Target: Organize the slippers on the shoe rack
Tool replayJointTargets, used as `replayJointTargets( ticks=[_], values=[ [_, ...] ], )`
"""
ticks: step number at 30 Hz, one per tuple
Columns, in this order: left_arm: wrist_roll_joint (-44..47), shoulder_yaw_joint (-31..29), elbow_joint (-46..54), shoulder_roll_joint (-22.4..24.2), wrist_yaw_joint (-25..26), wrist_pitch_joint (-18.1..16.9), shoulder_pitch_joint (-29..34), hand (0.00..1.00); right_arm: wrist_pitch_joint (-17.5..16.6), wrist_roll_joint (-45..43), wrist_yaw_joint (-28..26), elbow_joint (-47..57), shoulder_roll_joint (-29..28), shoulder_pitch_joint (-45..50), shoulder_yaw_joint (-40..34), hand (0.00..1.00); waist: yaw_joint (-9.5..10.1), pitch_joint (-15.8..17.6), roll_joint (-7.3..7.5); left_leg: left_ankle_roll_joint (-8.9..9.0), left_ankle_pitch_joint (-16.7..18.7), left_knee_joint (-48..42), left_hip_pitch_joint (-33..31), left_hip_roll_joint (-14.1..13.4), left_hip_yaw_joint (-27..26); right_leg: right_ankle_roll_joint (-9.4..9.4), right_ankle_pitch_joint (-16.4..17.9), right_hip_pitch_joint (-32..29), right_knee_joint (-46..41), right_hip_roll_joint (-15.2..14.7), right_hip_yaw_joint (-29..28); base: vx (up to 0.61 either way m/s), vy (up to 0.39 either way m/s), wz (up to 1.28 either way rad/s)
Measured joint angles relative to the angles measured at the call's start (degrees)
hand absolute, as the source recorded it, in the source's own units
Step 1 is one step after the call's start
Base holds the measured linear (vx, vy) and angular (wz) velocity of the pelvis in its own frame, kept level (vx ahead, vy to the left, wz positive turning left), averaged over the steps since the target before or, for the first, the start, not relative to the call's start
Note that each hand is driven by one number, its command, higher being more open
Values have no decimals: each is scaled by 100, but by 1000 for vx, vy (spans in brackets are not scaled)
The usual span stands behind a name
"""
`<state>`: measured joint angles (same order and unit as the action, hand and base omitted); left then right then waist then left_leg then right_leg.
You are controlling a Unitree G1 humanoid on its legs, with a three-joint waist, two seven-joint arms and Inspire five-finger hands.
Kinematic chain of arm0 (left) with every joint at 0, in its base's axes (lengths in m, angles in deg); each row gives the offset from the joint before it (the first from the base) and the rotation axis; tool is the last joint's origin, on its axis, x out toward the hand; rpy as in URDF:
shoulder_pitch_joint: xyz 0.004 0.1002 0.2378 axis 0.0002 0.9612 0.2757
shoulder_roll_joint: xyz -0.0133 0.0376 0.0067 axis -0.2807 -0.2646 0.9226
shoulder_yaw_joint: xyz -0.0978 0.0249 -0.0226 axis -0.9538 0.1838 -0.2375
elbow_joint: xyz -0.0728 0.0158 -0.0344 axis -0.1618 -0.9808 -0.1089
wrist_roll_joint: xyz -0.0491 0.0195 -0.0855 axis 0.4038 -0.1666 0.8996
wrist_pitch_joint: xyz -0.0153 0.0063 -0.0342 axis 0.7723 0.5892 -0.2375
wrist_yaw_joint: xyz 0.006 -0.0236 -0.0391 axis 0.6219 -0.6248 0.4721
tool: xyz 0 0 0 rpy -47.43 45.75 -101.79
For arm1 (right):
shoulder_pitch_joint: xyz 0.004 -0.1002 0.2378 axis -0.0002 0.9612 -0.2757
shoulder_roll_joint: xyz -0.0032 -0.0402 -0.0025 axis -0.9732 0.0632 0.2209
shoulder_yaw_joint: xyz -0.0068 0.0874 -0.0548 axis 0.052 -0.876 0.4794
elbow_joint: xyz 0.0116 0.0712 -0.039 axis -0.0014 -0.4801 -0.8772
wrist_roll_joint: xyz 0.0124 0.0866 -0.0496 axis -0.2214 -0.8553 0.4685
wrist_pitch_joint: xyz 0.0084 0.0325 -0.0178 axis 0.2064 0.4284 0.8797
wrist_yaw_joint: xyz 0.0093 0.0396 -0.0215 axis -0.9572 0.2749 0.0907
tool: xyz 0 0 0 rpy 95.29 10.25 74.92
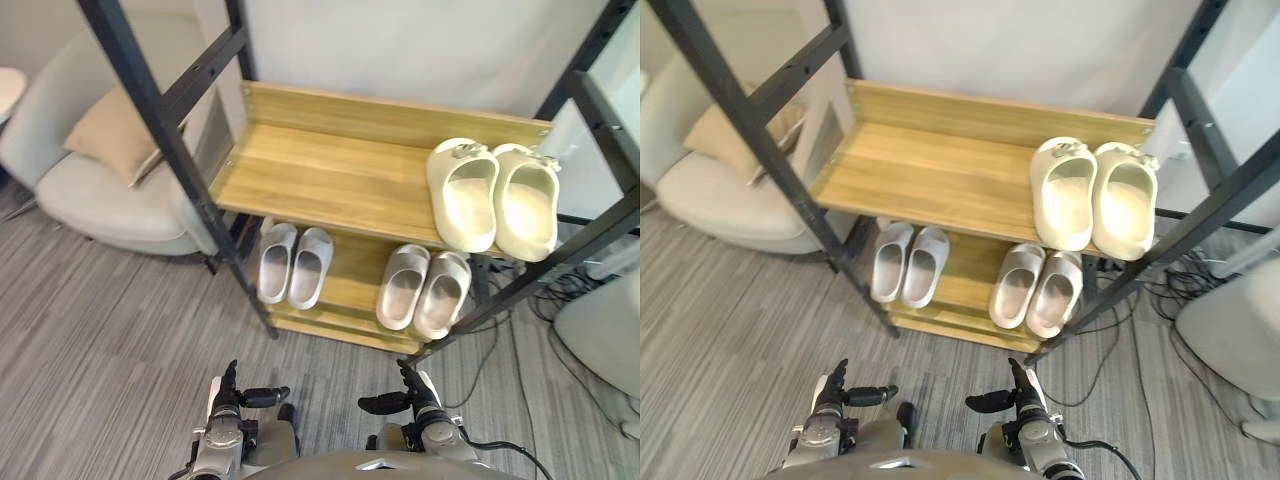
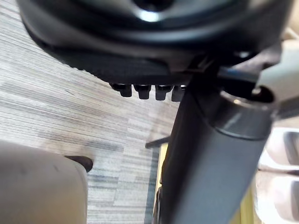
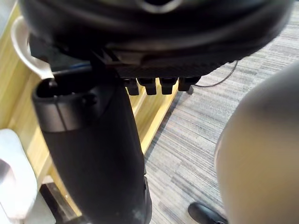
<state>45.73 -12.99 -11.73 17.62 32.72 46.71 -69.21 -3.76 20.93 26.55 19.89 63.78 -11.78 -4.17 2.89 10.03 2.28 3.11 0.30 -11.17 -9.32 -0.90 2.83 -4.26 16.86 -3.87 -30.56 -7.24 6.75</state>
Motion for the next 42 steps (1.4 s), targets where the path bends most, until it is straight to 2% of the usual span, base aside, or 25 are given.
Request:
replayJointTargets(
  ticks=[2,6,7,8,9,10,11,12,14,17,18,19,20,24,27,28,30,32,33,34,35,36,38,41,42],
  values=[
    [1,21,-35,29,29,-21,-120,100,1,-49,1,-17,9,-122,170,100,108,53,-37,86,-164,-27,-317,-8,84,223,270,67,635,114,2,-232,-151,24],
    [63,241,-71,124,96,-48,-163,100,6,-227,43,-33,50,-207,148,100,50,236,-396,394,-1026,791,-353,-321,744,516,-80,84,956,574,661,-232,-150,72],
    [71,277,-107,125,97,-44,-170,100,4,-227,69,-33,57,-237,111,100,-26,236,-446,364,-1265,1165,-365,-394,592,656,-222,26,1124,581,1006,-235,-114,103],
    [76,282,-165,120,60,-41,-223,100,6,-227,78,-39,50,-246,0,100,-42,243,-455,286,-1208,1003,-454,-378,328,696,-257,-33,1139,532,1175,-252,-77,127],
    [72,311,-232,67,52,-39,-335,100,22,-232,141,-41,32,-265,-270,100,-42,281,-339,51,-853,405,-606,-197,-171,748,-328,-181,1113,295,1446,-197,-41,124],
    [60,320,-231,59,58,-42,-367,100,25,-233,175,-41,67,-272,-377,100,-68,331,-251,-18,-487,-79,-586,-96,-486,729,-397,-222,1122,101,1601,-131,-29,95],
    [60,320,-231,59,58,-42,-367,100,25,-233,176,-41,68,-272,-380,100,-68,331,-250,-19,-480,-88,-585,-95,-497,729,-399,-222,1123,94,1608,-117,3,84],
    [26,325,-242,63,72,-41,-345,100,27,-233,182,-40,154,-234,-420,100,-95,328,-253,-7,-37,-604,-456,-148,-798,706,-515,-216,1205,-45,1831,-115,60,71],
    [-37,377,-309,76,85,-43,-272,100,29,-231,170,-44,211,-163,-429,100,-129,261,-366,54,622,-1097,-35,-526,-1255,634,-652,-165,1329,-107,2170,-123,145,95],
    [-187,545,-459,85,55,-37,-305,100,20,-228,112,-31,173,-151,-525,100,-303,214,-434,14,905,-1108,395,-1104,-2252,565,-696,-143,1179,-316,2766,-121,233,103],
    [-254,657,-461,124,36,-36,-322,100,16,-229,112,-23,156,-156,-645,100,-369,192,-466,63,885,-809,446,-1096,-2589,399,-755,-102,1208,-402,3009,-163,295,133],
    [-321,694,-467,139,16,-37,-321,100,21,-230,111,-34,137,-150,-739,100,-361,145,-448,114,848,-456,512,-980,-2653,256,-852,-74,1350,-402,3092,-162,334,107],
    [-359,707,-479,95,-23,-32,-283,100,27,-230,107,-34,-6,-121,-757,100,-336,85,-355,72,514,117,653,-685,-2549,130,-1051,44,1734,-412,3145,-68,227,75],
    [-413,699,-575,50,-35,-25,-136,100,4,-226,2,-62,-153,-52,-745,100,-360,-97,-326,-152,-33,1227,1147,-168,-2127,-3,-1509,519,2422,-425,3325,-36,200,67],
    [-401,640,-581,60,-29,-26,-110,100,9,-218,-22,-112,-230,-89,-734,100,-309,-121,-377,-276,-78,1384,1257,56,-1949,-83,-1330,507,1906,-777,3454,44,175,38],
    [-385,623,-588,21,-37,-38,-107,100,39,-213,-53,-159,-266,-171,-638,100,-287,-71,-286,-388,-6,1382,1368,219,-1859,-144,-1060,498,1284,-1147,3488,33,139,34],
    [-385,626,-596,-25,-68,-48,-108,100,73,-212,-90,-160,-285,-204,-538,100,-299,-24,-198,-488,119,1366,1498,330,-1690,-18,-919,473,568,-1498,3436,22,104,48],
    [-377,619,-580,-57,-65,-61,-110,100,83,-210,-121,-157,-300,-211,-525,100,-297,-6,-81,-642,297,1172,1626,411,-1296,440,-1028,239,-480,-1762,2696,61,77,80],
    [-368,611,-573,-65,-62,-64,-110,100,87,-210,-129,-158,-303,-218,-525,100,-305,15,-110,-667,339,1088,1660,383,-1155,442,-914,97,-684,-1709,2311,115,-37,87],
    [-349,545,-575,-72,-54,-55,-118,100,74,-210,-143,-153,-312,-210,-508,100,-319,6,-106,-696,422,963,1623,284,-982,362,-653,-3,-688,-1443,1914,120,-73,100],
    [-298,398,-579,-50,-29,-40,-143,100,69,-212,-163,-125,-309,-206,-409,100,-320,12,-114,-673,553,766,1510,139,-688,367,-346,-221,-602,-929,1459,96,-103,107],
    [-259,350,-582,-51,-19,-39,-143,100,64,-212,-169,-118,-301,-228,-360,100,-319,19,-106,-651,598,708,1480,90,-515,360,-285,-373,-550,-699,1273,161,-105,131],
    [-214,239,-595,-51,-37,-37,-151,100,53,-217,-170,-102,-266,-296,-279,100,-333,47,-65,-583,772,601,1471,66,17,286,-332,-857,-148,-199,924,228,-128,123],
    [-124,196,-592,-81,-37,-40,-95,100,-2,-217,-192,-49,-276,-282,-172,100,-339,50,23,-432,1181,199,1497,183,650,199,-557,-986,643,25,501,347,-251,139],
    [-123,196,-658,-36,-41,-58,-90,100,2,-216,-219,-52,-218,-236,-149,100,-337,-28,-84,-267,1434,-86,1467,84,1079,416,-659,-845,537,76,732,378,-285,128]
  ],
)
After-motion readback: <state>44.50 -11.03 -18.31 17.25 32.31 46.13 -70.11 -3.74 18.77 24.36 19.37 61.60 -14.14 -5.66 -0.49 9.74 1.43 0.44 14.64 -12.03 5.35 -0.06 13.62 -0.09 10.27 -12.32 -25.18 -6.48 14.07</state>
